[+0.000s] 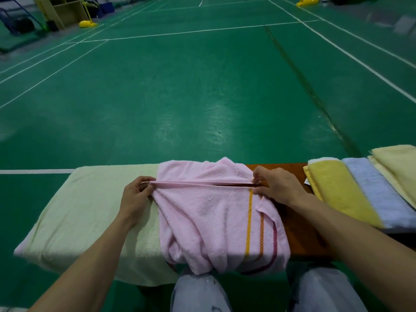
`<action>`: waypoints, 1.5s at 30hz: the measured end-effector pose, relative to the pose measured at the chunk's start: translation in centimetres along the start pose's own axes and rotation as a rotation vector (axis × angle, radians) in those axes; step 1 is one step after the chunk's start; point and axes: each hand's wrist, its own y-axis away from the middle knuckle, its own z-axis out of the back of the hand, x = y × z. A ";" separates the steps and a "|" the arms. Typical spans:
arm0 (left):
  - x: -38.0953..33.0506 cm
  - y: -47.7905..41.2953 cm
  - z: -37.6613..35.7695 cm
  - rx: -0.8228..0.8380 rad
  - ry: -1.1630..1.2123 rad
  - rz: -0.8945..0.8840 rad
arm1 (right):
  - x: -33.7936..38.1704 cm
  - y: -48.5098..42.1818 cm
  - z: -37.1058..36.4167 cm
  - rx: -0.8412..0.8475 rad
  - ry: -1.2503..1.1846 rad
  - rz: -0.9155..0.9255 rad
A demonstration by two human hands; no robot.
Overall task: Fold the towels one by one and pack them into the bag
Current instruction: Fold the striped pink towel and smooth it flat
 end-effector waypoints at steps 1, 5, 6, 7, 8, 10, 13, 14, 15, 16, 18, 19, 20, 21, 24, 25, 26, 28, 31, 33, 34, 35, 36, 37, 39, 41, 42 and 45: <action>0.1 0.0 0.0 0.005 -0.010 0.001 | -0.1 -0.1 -0.2 -0.020 0.009 0.005; 0.1 0.0 -0.1 0.008 0.015 0.002 | -0.2 -0.8 -0.5 -0.030 -0.005 0.018; 0.0 0.0 -0.1 0.004 0.019 -0.003 | -0.1 -0.9 -0.4 -0.022 -0.020 0.027; 0.0 0.0 -0.1 0.001 0.023 -0.006 | -0.1 -1.0 -0.3 -0.011 -0.038 0.036; 0.0 0.0 -0.1 0.001 0.035 -0.006 | -0.1 -1.0 -0.1 0.008 -0.055 0.048; 0.0 0.0 -0.1 0.004 0.071 0.010 | 0.0 -1.0 0.1 0.069 -0.058 0.071; -0.2 -0.1 -0.2 0.012 0.081 0.035 | -0.1 -1.0 0.3 0.147 -0.029 0.092; -0.3 -0.2 -0.2 0.018 0.080 0.044 | -0.1 -1.0 0.4 0.162 -0.029 0.092; -0.5 -0.3 -0.2 0.023 0.077 0.054 | -0.1 -1.1 0.7 0.175 -0.031 0.087; -0.5 -0.4 -0.1 0.026 0.068 0.068 | -0.2 -1.1 1.0 0.189 -0.028 0.083; -0.7 -0.8 0.1 0.025 0.035 0.100 | -0.3 -1.1 1.4 0.210 -0.017 0.083; -0.8 -0.9 0.2 0.020 0.016 0.115 | -0.3 -1.0 1.6 0.218 -0.017 0.083; -1.0 -1.1 0.2 0.017 0.000 0.124 | -0.4 -0.9 1.7 0.222 -0.022 0.077; -1.1 -1.2 0.2 0.014 -0.007 0.130 | -0.4 -0.8 1.7 0.221 -0.033 0.072; -1.5 -1.0 0.0 0.053 0.010 0.134 | -0.3 -0.5 1.7 0.194 -0.066 0.070; -1.7 -0.8 0.0 0.077 0.008 0.131 | -0.2 -0.4 1.6 0.182 -0.067 0.066; -1.9 -0.5 0.0 0.097 -0.005 0.128 | -0.2 -0.4 1.5 0.169 -0.064 0.061; -2.2 -0.1 0.1 0.108 -0.062 0.108 | -0.1 -0.4 1.2 0.143 -0.062 0.047; -2.3 0.1 0.4 0.027 -0.164 0.060 | 0.1 -0.3 1.1 0.126 -0.060 0.030; -2.2 -0.1 0.8 -0.011 -0.203 0.038 | 0.1 -0.3 1.2 0.129 -0.048 0.031; -2.1 -0.1 0.9 -0.008 -0.208 0.037 | 0.2 -0.3 1.3 0.137 -0.043 0.030; -2.1 -0.1 1.1 0.006 -0.207 0.038 | 0.3 -0.2 1.4 0.151 -0.039 0.026; -2.1 0.0 1.2 0.023 -0.201 0.041 | 0.5 -0.3 1.5 0.168 -0.034 0.020; -2.0 0.1 1.3 0.038 -0.193 0.047 | 0.7 -0.3 1.7 0.188 -0.027 0.013; -1.9 0.2 1.5 0.052 -0.184 0.056 | 1.2 -0.4 2.0 0.239 -0.001 0.000; -1.9 0.3 1.4 0.057 -0.176 0.053 | 1.5 -0.5 2.3 0.291 0.039 -0.005; -1.9 0.3 1.3 0.057 -0.167 0.054 | 1.6 -0.6 2.5 0.307 0.057 -0.004; -1.8 0.2 1.2 0.058 -0.146 0.061 | 1.6 -0.7 2.6 0.322 0.054 -0.016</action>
